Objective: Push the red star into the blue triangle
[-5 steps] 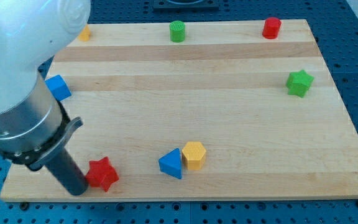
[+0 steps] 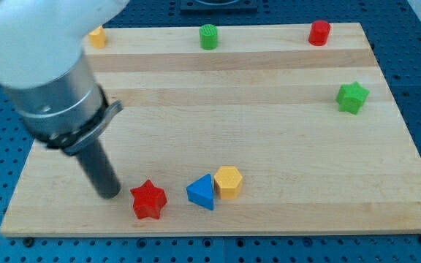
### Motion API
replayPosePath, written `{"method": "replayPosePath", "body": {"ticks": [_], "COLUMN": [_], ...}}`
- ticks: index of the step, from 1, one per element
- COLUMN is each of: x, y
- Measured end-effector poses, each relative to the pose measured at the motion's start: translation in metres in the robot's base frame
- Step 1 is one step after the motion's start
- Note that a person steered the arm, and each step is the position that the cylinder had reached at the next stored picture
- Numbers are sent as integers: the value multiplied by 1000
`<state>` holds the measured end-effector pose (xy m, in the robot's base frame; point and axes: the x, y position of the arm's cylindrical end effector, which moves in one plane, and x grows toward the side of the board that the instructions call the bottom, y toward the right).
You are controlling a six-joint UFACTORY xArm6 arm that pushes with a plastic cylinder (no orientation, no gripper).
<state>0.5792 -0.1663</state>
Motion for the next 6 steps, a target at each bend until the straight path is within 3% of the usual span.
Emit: {"method": "replayPosePath", "body": {"ticks": [1, 4, 5, 6], "x": [33, 12, 11, 20], "y": [-1, 77, 77, 32]}}
